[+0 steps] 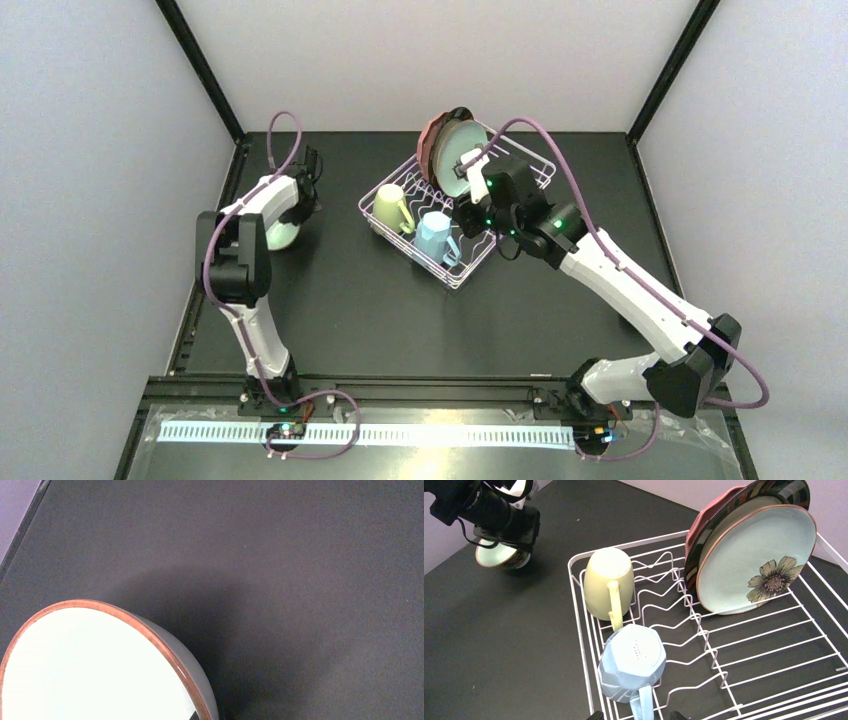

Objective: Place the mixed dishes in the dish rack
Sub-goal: Grab the bowl from the center of the board.

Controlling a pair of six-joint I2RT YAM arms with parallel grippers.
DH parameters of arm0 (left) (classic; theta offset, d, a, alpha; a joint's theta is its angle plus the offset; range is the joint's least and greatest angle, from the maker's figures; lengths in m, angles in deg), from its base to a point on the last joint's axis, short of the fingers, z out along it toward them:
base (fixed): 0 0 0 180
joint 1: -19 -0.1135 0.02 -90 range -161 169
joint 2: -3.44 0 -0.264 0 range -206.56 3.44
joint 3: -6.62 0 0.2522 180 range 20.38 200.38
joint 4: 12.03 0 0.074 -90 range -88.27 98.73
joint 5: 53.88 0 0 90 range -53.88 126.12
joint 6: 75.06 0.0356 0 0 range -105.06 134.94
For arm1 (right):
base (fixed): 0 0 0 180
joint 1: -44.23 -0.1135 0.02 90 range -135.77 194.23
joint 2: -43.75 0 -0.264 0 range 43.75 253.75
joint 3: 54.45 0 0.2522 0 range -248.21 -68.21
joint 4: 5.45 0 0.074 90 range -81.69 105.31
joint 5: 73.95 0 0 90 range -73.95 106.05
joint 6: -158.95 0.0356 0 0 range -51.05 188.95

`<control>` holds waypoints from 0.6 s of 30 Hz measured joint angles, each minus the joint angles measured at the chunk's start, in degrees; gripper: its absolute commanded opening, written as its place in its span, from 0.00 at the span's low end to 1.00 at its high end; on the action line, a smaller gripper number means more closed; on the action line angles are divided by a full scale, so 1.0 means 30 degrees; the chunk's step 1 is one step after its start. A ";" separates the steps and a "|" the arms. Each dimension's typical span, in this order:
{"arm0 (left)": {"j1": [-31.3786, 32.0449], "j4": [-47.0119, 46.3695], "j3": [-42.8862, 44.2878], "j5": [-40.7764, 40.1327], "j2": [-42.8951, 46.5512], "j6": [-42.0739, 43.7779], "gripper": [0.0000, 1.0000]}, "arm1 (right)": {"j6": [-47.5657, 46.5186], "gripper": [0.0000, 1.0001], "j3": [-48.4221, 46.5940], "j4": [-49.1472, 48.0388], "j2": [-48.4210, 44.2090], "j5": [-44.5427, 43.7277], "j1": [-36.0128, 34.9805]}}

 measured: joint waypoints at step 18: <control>-0.0029 0.1260 -0.0889 0.4233 0.7861 -0.2113 0.01 | 0.0488 0.75 0.0000 0.0073 -0.0699 -0.0809 0.0000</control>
